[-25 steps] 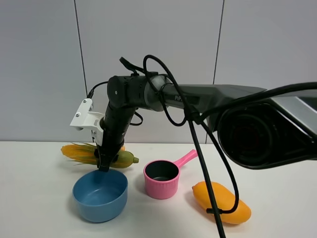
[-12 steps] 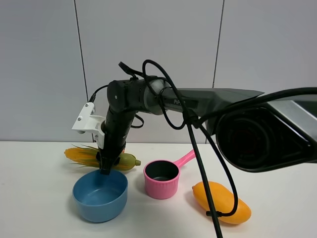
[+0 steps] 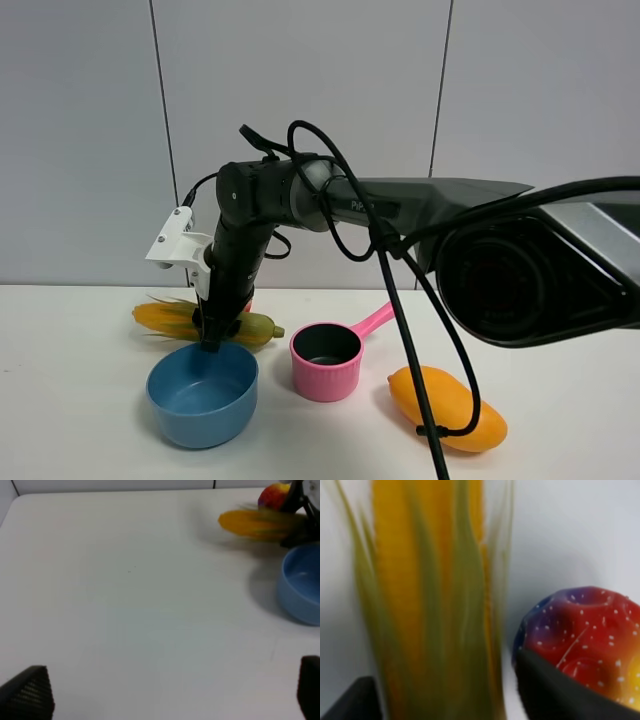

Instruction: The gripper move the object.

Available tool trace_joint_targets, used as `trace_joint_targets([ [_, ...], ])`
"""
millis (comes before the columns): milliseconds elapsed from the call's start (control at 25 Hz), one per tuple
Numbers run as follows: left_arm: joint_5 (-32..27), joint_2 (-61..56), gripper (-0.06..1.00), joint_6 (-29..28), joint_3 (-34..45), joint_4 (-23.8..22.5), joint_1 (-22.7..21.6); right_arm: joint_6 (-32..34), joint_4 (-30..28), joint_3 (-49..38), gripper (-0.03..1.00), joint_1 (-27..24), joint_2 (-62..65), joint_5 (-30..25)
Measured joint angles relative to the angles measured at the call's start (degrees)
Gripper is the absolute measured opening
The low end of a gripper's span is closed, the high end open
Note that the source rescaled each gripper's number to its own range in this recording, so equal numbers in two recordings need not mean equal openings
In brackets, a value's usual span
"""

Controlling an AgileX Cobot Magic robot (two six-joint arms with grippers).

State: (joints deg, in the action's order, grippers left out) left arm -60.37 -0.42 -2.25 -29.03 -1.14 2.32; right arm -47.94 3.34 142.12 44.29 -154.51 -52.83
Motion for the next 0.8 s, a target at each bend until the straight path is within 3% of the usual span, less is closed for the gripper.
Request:
trace_joint_targets([
  [120, 0.0, 0.0, 1.0, 0.0, 0.0, 0.0, 0.0, 1.32, 0.0, 0.0, 0.48, 0.0, 0.0, 0.17],
  [200, 0.0, 0.0, 1.0, 0.0, 0.0, 0.0, 0.0, 1.93, 0.0, 0.0, 0.52, 0.0, 0.0, 0.17],
  [560, 0.0, 0.0, 1.0, 0.0, 0.0, 0.0, 0.0, 3.2, -0.75, 0.0, 0.55, 0.0, 2.42, -2.05],
  [720, 0.0, 0.0, 1.0, 0.0, 0.0, 0.0, 0.0, 7.19, -4.14, 0.0, 0.56, 0.0, 8.75, -4.5],
  [800, 0.0, 0.0, 1.0, 0.0, 0.0, 0.0, 0.0, 10.52, -6.2, 0.0, 0.62, 0.0, 12.97, -4.8],
])
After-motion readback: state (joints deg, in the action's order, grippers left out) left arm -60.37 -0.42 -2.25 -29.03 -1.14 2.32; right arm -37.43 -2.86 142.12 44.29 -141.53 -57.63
